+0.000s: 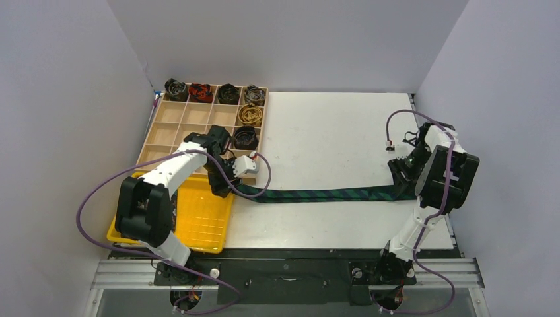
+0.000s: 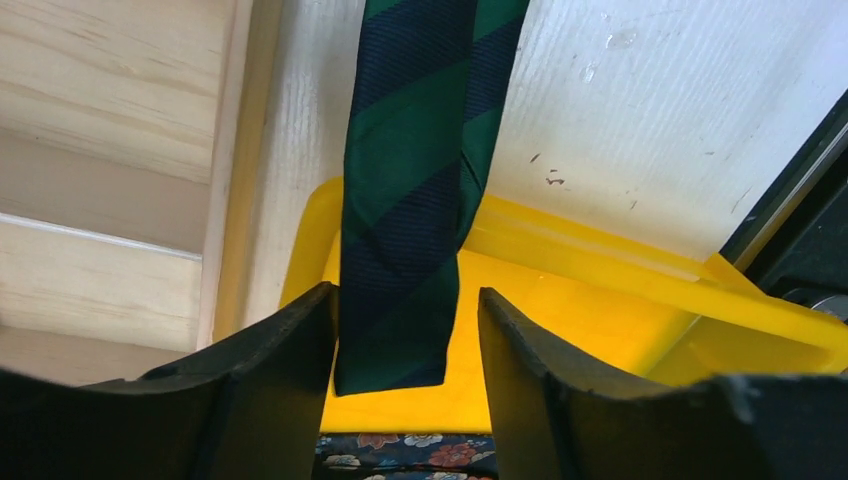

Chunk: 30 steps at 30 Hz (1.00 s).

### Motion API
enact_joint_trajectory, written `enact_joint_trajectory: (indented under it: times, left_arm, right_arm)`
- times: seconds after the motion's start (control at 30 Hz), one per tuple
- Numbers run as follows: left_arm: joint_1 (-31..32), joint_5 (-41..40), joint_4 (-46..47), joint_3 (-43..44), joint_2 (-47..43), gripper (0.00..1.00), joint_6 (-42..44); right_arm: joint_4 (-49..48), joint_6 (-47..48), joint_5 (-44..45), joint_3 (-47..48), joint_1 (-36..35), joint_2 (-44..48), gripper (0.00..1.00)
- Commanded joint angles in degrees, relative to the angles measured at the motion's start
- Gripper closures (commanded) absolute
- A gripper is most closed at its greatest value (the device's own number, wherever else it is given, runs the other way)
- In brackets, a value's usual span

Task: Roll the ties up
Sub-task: Flatten out the tie at the center of the board.

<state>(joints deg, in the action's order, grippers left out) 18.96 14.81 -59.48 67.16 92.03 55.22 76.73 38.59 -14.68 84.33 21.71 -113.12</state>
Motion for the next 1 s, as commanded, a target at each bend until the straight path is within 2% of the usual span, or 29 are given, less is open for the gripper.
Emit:
enact_joint_trajectory:
  times: [0.0,0.03,0.13,0.17,0.2,0.27,0.67,0.73,0.8,0.83,0.87,0.9,0.97]
  left_arm:
    - [-0.06,1.75,2.82,1.54,-1.31,0.43,-2.35]
    - [-0.06,2.08,2.94,1.82,-1.41,0.37,-2.72]
    - [0.06,3.81,4.38,2.97,-2.19,0.32,-5.12]
    - [0.09,4.04,5.67,3.18,-2.46,0.29,-5.78]
    - [0.17,4.51,6.21,3.25,-2.97,0.22,-7.0]
    - [0.45,4.83,7.66,3.65,-3.56,0.19,-8.26]
    - [1.76,3.71,9.2,5.82,-4.39,0.17,-10.07]
    - [1.86,3.49,9.47,5.74,-4.61,0.16,-10.2]
    - [1.89,3.1,9.88,5.63,-4.85,0.16,-10.41]
    - [1.92,2.88,10.03,5.58,-4.84,0.16,-10.58]
    - [1.95,2.73,10.32,5.43,-4.89,0.16,-10.64]
    - [1.95,2.56,10.42,5.39,-4.9,0.16,-10.65]
    - [1.96,2.37,10.77,5.43,-4.89,0.16,-10.8]
  right_arm:
    - [-5.83,-4.55,-2.61,-1.56,0.16,3.85,0.56]
    - [-6.69,-6.46,-1.25,-1.59,0.34,3.82,0.56]
    - [-7.85,-7.95,-0.17,-0.49,1.19,3.42,0.49]
    - [-7.81,-7.93,-0.31,-0.45,1.06,3.56,0.48]
    - [-8.02,-7.81,-0.76,-0.72,0.88,3.81,0.48]
    - [-8.3,-7.12,-1.24,-1.46,-0.16,4.4,0.48]
    - [-10.26,-5.91,4.89,-6.58,-7.42,1.9,0.51]
    - [-10.5,-6.05,5.38,-6.76,-7.81,1.47,0.57]
    - [-10.5,-6.07,5.75,-6.59,-7.97,1.24,0.67]
    - [-10.29,-5.89,5.9,-6.3,-7.99,1.2,0.78]
    - [-10.16,-5.85,5.98,-5.94,-8.07,1.2,0.84]
    - [-9.94,-5.71,6.28,-5.67,-8.12,1.22,0.93]
    - [-9.85,-5.5,6.81,-4.98,-8.32,1.46,1.0]
